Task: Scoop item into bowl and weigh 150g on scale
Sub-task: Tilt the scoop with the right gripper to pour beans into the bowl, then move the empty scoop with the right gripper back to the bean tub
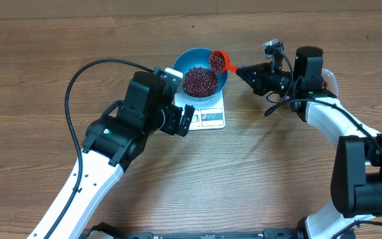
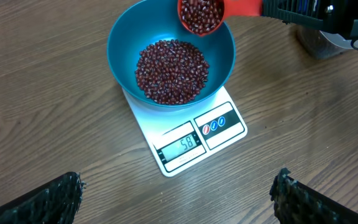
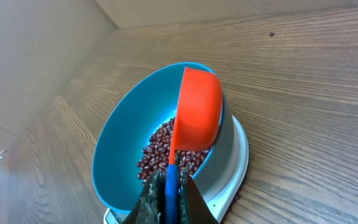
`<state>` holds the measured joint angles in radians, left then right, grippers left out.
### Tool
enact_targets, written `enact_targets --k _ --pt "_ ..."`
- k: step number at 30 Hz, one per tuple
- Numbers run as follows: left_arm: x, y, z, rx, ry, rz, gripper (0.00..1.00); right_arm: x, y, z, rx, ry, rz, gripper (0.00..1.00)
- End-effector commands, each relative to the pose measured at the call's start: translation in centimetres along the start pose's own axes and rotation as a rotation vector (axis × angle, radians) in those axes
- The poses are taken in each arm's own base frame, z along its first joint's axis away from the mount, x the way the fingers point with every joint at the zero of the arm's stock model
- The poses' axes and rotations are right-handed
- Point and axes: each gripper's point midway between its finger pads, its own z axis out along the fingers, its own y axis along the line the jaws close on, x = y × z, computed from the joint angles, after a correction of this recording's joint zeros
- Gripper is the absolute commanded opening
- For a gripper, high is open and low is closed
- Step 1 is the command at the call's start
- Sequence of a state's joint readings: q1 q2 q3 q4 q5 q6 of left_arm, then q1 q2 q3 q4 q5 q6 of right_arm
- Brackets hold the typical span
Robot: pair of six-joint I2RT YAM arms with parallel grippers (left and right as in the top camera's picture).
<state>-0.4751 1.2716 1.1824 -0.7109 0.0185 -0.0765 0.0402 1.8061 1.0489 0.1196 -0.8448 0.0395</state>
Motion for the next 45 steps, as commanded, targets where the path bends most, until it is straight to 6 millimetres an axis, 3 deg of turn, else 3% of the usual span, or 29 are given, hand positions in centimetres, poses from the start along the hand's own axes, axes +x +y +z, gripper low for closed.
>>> enact_targets --k 1,13,26,45 --pt "-0.4 0.0 -0.4 0.005 -0.017 -0.017 1.00 0.1 0.0 0.2 0.003 0.001 -0.058 0.04" --pt "-0.4 0.0 -0.4 0.005 -0.017 -0.017 1.00 0.3 0.1 0.2 -0.003 0.006 -0.287 0.04" --pt "-0.4 0.0 -0.4 0.005 -0.017 -0.017 0.99 0.5 2.7 0.0 -0.160 -0.022 -0.556 0.04" --pt "-0.4 0.0 -0.4 0.006 -0.017 -0.016 1.00 0.6 3.0 -0.1 -0.171 -0.061 -0.967 0.04"
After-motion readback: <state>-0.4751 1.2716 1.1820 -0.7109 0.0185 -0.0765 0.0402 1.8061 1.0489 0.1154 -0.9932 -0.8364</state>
